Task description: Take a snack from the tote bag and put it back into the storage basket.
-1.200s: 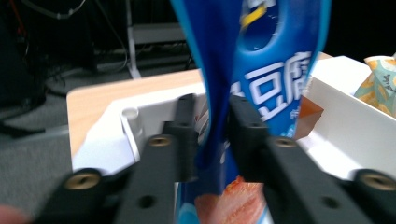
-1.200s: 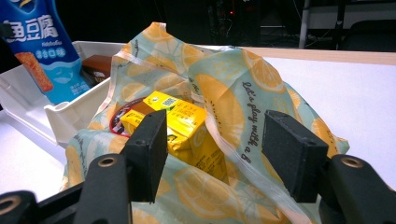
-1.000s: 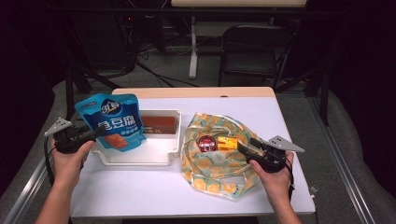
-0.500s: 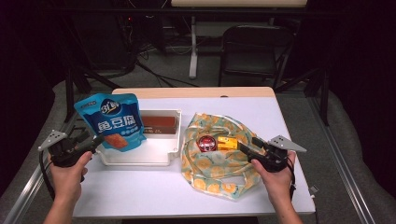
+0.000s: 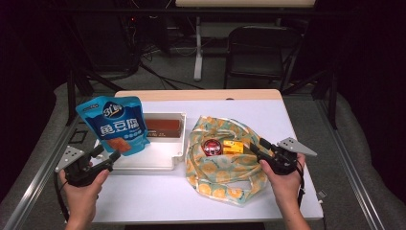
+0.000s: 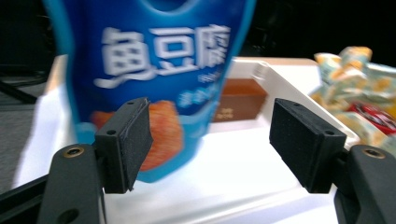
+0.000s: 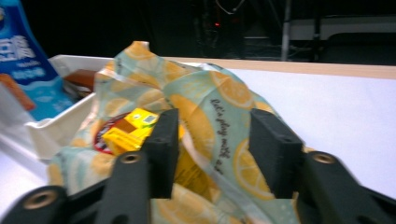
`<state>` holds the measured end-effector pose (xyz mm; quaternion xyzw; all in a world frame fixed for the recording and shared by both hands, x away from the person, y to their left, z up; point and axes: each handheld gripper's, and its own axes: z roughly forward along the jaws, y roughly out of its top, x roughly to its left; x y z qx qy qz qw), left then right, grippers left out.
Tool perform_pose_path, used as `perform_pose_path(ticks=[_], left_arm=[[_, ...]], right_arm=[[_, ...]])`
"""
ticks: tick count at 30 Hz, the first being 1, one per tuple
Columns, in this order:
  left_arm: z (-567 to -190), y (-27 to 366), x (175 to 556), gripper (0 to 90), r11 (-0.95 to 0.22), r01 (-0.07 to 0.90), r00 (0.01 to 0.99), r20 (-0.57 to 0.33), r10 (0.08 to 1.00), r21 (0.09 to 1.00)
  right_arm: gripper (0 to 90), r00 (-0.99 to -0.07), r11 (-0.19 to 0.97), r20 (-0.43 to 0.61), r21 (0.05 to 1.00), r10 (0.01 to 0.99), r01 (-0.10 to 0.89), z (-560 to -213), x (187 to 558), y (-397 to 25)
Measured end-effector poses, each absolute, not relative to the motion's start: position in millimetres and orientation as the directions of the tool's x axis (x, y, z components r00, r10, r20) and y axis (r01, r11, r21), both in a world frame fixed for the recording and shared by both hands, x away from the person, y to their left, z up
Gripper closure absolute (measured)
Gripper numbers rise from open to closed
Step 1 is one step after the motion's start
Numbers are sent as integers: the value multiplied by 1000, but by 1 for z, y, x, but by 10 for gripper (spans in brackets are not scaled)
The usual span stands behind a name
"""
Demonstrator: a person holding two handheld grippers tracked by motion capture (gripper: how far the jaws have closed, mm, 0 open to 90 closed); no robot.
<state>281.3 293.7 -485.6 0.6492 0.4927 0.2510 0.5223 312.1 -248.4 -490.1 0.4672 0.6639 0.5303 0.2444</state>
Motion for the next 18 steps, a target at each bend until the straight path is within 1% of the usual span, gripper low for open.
perform_pose_path(ticks=[2, 4, 5, 7, 9, 10, 13, 15, 18], left_arm=[[-486, 285, 281, 300, 15, 380, 408, -183, 894, 925], [-486, 275, 281, 303, 12, 379, 428, -187, 884, 925], [-487, 270, 281, 304, 3, 380, 439, -183, 880, 925], [-487, 260, 282, 308, -13, 381, 462, -179, 869, 924], [-489, 247, 283, 309, -30, 382, 487, -174, 856, 923], [-490, 242, 283, 310, -39, 384, 498, -172, 850, 922], [-492, 229, 285, 311, -54, 386, 521, -170, 837, 921], [-492, 222, 285, 313, -60, 385, 534, -169, 828, 921], [-494, 211, 286, 316, -72, 385, 553, -167, 816, 920]], right_arm=[[536, -461, 8, 171, 932, 871, 362, -490, 315, -247], [579, -469, 10, 177, 929, 865, 370, -492, 318, -246], [618, -472, 14, 178, 927, 864, 375, -494, 320, -245], [736, -472, 23, 173, 924, 864, 382, -497, 324, -244], [873, -464, 30, 172, 918, 869, 395, -500, 328, -244], [900, -460, 21, 184, 914, 869, 405, -503, 331, -245], [900, -406, 12, 181, 903, 896, 430, -510, 340, -249], [900, -353, 5, 176, 889, 919, 458, -520, 347, -254], [900, -307, 6, 176, 860, 935, 511, -533, 352, -260]])
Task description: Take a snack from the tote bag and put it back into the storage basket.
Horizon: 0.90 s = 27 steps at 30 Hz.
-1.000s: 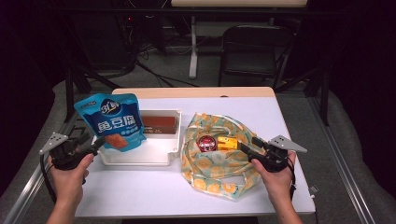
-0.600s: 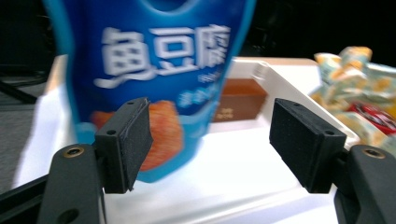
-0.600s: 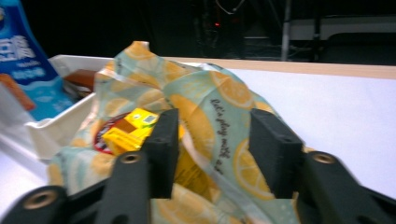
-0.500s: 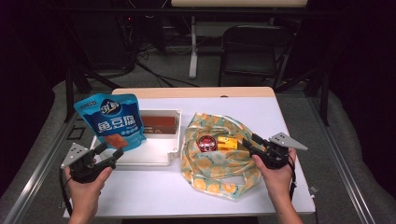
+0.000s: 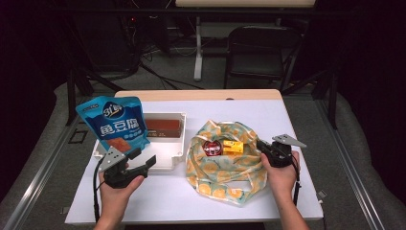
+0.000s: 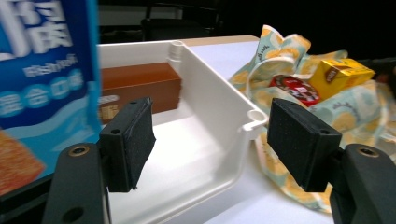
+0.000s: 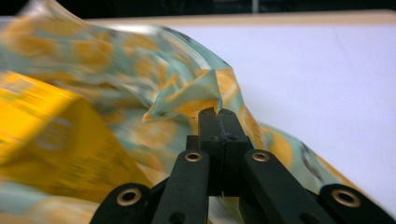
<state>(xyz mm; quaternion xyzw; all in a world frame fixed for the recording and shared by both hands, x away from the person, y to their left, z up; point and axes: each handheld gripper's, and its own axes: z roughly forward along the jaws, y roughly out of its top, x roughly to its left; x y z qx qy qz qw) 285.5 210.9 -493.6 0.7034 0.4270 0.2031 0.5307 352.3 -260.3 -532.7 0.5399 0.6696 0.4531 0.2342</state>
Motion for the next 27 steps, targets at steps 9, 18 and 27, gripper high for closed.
perform_pose_path(ticks=[9, 18, 27], left_arm=[[-499, 180, 288, 323, -107, 391, 599, -165, 783, 914], [-499, 167, 290, 326, -116, 387, 616, -163, 771, 915], [-502, 167, 288, 318, -113, 392, 614, -168, 771, 913]], right_arm=[[744, -271, -7, 214, 798, 938, 603, -552, 355, -270], [470, -309, -26, 182, 894, 934, 447, -502, 316, -273], [404, -365, -11, 171, 916, 915, 401, -479, 302, -240]])
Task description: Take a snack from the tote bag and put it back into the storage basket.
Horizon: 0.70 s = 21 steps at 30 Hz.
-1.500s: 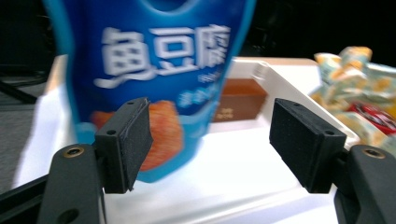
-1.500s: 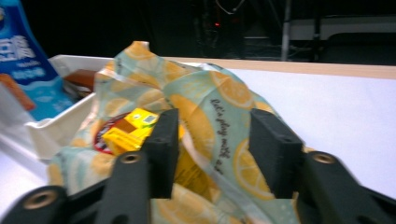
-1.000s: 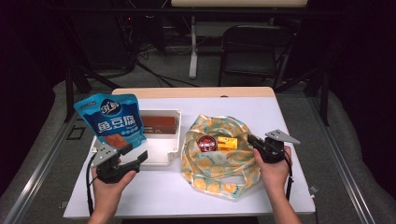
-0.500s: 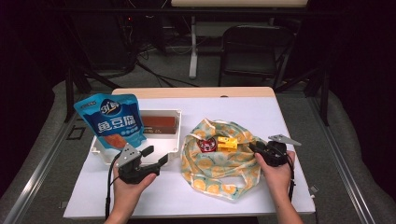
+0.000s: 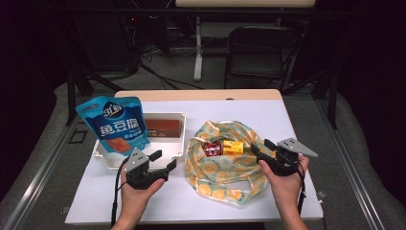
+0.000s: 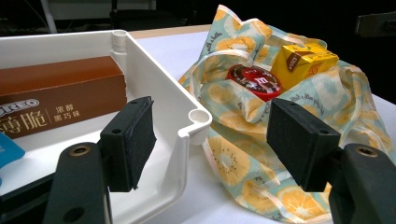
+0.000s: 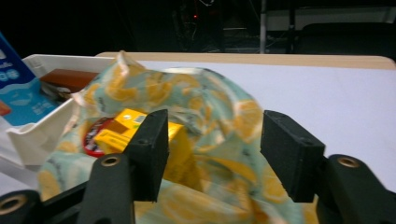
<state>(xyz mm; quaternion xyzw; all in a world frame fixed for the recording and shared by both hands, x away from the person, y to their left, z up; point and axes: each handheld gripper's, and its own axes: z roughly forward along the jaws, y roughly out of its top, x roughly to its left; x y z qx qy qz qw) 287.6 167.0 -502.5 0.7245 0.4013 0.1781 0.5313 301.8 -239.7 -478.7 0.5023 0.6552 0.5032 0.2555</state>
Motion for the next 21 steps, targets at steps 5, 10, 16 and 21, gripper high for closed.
perform_pose_path(ticks=[5, 10, 16, 21], left_arm=[[-504, 169, 286, 315, -114, 399, 614, -172, 771, 910], [-505, 169, 283, 310, -110, 403, 610, -177, 772, 909], [-505, 172, 279, 303, -111, 402, 611, -176, 772, 909], [-504, 175, 278, 296, -98, 402, 609, -186, 771, 910]], right_arm=[[351, -366, -13, 175, 915, 914, 404, -481, 304, -215], [257, -345, -18, 182, 904, 921, 428, -488, 308, -191], [139, -261, -44, 176, 894, 949, 446, -496, 313, -172], [29, -210, -73, 187, 886, 960, 458, -503, 317, -157]])
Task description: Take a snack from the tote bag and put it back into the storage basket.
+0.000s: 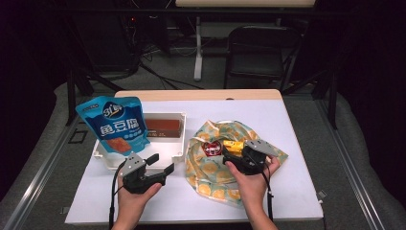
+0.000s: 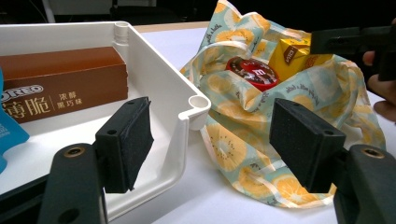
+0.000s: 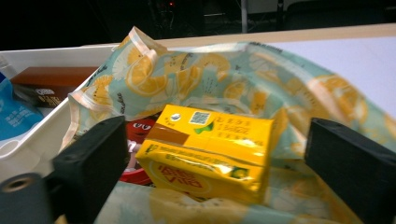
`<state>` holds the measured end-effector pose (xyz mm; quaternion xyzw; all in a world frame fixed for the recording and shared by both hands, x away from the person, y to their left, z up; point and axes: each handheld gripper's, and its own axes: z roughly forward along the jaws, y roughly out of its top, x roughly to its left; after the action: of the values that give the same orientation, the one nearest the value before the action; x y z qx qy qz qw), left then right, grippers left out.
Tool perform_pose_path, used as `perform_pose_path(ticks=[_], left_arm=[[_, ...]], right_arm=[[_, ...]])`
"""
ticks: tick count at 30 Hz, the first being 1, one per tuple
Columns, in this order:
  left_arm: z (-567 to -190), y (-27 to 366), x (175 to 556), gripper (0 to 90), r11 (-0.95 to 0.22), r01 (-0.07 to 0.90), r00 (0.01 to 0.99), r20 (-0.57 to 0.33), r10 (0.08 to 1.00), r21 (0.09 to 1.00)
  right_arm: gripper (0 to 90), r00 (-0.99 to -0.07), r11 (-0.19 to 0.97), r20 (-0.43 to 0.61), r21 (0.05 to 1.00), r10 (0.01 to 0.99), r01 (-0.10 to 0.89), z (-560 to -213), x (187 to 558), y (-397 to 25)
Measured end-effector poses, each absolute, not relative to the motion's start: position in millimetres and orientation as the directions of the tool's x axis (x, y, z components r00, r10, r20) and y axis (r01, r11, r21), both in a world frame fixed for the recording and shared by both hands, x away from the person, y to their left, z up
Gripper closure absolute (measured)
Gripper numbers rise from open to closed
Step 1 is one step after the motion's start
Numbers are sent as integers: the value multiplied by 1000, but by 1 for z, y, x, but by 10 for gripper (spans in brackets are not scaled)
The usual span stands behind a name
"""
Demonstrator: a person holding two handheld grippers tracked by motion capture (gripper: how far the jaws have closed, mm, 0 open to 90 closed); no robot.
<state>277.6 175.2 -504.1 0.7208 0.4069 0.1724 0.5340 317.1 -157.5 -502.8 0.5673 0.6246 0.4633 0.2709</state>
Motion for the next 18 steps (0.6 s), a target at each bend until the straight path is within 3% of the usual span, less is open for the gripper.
perform_pose_path(ticks=[6, 10, 18], left_arm=[[-504, 177, 276, 293, -93, 405, 612, -194, 767, 910], [-504, 177, 276, 293, -91, 409, 613, -199, 765, 908], [-504, 178, 276, 294, -90, 412, 613, -202, 764, 907]], right_arm=[[10, -140, -82, 163, 885, 977, 457, -515, 324, -140], [72, -86, -100, 151, 898, 985, 428, -522, 329, -139], [142, -74, -95, 135, 912, 988, 399, -534, 334, -136]])
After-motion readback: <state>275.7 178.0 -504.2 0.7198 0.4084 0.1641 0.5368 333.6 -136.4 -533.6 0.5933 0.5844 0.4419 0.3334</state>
